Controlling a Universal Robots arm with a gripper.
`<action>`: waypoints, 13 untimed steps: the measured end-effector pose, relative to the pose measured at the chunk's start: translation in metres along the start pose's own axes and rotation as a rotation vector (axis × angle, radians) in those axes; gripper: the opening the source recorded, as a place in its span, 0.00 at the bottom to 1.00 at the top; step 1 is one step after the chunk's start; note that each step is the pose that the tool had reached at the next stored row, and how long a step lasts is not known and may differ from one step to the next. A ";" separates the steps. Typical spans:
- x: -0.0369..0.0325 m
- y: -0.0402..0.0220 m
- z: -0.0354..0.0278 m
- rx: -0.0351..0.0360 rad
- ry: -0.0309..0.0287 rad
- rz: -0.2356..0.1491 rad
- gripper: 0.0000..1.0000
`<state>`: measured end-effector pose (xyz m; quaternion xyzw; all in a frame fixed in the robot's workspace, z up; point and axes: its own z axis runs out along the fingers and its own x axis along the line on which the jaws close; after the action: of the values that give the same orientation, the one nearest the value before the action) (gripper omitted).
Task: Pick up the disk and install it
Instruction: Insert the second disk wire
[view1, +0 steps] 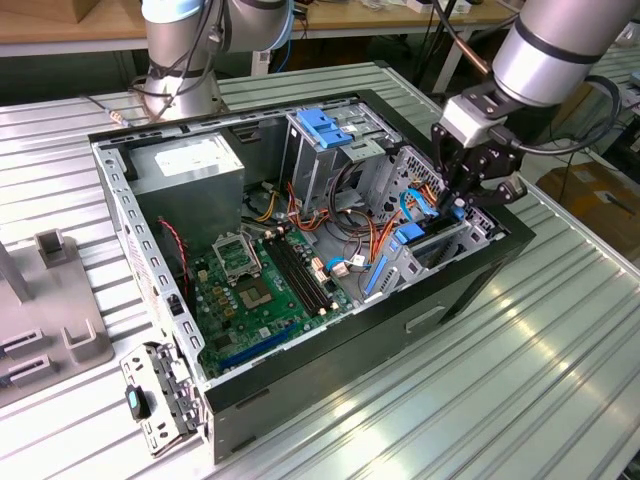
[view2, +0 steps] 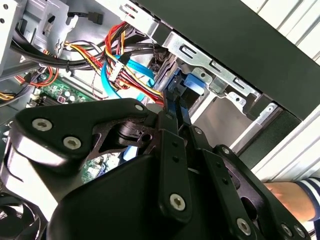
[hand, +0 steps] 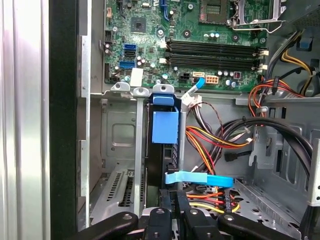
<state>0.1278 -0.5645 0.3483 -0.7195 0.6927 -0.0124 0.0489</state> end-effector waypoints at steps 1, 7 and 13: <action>0.0007 0.0004 -0.0001 0.0000 0.0001 0.000 0.16; 0.0014 0.0007 0.0006 0.0000 -0.0002 0.000 0.16; 0.0017 0.0009 0.0014 0.0000 0.0001 0.000 0.16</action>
<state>0.1271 -0.5661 0.3468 -0.7195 0.6927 -0.0124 0.0488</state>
